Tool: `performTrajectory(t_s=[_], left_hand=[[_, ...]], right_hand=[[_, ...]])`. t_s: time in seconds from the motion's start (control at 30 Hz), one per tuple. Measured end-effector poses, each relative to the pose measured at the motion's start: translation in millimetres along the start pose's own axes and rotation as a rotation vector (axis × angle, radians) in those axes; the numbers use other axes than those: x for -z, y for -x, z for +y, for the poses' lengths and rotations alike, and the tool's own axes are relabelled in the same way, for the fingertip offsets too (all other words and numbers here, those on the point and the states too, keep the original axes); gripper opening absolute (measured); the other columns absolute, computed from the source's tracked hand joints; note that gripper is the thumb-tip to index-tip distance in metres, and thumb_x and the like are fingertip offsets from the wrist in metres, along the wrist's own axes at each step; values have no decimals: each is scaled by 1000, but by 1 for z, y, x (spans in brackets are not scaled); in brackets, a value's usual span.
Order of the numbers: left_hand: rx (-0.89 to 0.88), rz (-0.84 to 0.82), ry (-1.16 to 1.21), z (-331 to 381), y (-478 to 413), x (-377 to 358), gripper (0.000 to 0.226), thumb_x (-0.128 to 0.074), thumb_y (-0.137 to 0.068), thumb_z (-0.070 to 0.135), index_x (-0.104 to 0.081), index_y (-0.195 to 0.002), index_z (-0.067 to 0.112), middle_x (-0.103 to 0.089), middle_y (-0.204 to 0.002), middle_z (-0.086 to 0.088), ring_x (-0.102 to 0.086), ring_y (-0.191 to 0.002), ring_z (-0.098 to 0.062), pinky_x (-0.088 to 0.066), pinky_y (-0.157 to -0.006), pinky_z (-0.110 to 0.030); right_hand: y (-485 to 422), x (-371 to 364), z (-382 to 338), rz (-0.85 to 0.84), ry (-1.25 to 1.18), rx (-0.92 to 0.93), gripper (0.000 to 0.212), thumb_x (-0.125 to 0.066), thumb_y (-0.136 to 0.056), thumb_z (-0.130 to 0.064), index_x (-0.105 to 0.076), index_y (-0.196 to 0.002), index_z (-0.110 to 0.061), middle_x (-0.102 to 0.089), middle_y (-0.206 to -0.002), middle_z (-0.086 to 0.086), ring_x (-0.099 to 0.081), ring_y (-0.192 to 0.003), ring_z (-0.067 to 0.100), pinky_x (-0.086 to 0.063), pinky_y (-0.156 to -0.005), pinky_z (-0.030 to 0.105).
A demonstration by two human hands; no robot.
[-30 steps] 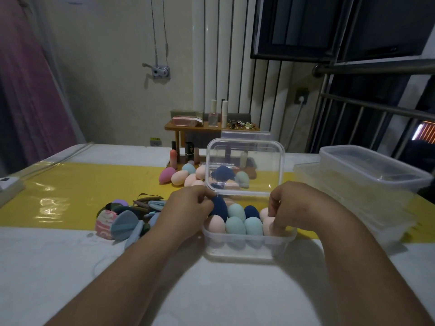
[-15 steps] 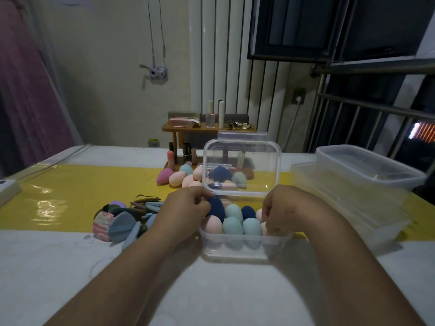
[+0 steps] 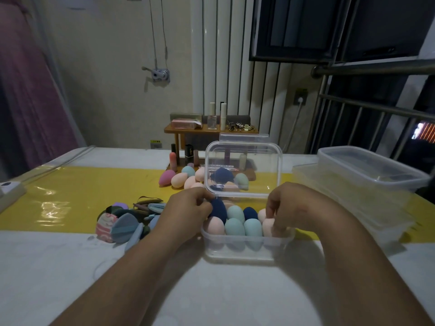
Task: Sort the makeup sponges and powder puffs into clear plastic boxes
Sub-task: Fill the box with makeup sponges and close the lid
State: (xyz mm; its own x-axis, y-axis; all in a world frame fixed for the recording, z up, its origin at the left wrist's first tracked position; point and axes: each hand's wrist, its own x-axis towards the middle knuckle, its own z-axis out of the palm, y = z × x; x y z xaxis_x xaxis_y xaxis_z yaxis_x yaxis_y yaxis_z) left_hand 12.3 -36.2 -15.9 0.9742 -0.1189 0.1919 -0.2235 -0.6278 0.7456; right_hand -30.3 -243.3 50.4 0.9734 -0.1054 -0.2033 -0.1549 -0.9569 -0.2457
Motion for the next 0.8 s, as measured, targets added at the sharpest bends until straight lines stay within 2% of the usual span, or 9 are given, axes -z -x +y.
performTrajectory(t_s=[0.1,0.27,0.43,0.57,0.7,0.8], left_hand=[[-1,0,-5,-1,0,0,25,-52,-96,17,-64,-112,32,-60,-87,15,-58,-84,-6,-54,-74,-29],[-13,0,-24,0,-1,0,23,-52,-96,17,-61,-106,36,-59,-85,18,-58,-82,-6,-54,-74,-30],[-10,-7,-30,-1,-2,-1,23,-52,-96,18,-59,-102,38,-60,-86,15,-58,-81,-6,-54,-71,-28],[-12,-5,-38,-1,-2,-1,23,-52,-95,18,-60,-102,38,-59,-84,18,-58,-82,-6,-55,-74,-32],[-11,-11,-43,0,-2,-1,23,-52,-96,18,-62,-106,37,-59,-85,17,-58,-83,-6,-57,-76,-33],[-10,-12,-43,-1,-2,-1,24,-52,-96,18,-63,-109,34,-61,-89,13,-58,-83,-6,-56,-75,-31]], right_hand=[[1,0,2,-2,-33,10,25,-82,-69,-11,-67,-74,-30,-67,-94,-3,-64,-90,19,-53,-71,26],[2,3,6,29,-98,69,26,-79,-73,-9,-66,-76,-31,-60,-82,-9,-54,-71,9,-43,-55,21],[1,-1,7,4,-58,55,24,-80,-69,-11,-66,-70,-31,-65,-87,-7,-60,-79,14,-47,-60,23],[1,-2,7,28,-69,48,15,-74,-73,-13,-71,-70,-27,-67,-81,-6,-61,-75,14,-47,-58,23],[-1,-4,3,-10,10,-7,16,-74,-73,-15,-78,-86,-23,-72,-95,-1,-67,-90,19,-59,-77,31],[-7,-6,-4,-41,132,-40,26,-78,-76,-21,-76,-101,-21,-69,-108,1,-66,-100,22,-57,-88,36]])
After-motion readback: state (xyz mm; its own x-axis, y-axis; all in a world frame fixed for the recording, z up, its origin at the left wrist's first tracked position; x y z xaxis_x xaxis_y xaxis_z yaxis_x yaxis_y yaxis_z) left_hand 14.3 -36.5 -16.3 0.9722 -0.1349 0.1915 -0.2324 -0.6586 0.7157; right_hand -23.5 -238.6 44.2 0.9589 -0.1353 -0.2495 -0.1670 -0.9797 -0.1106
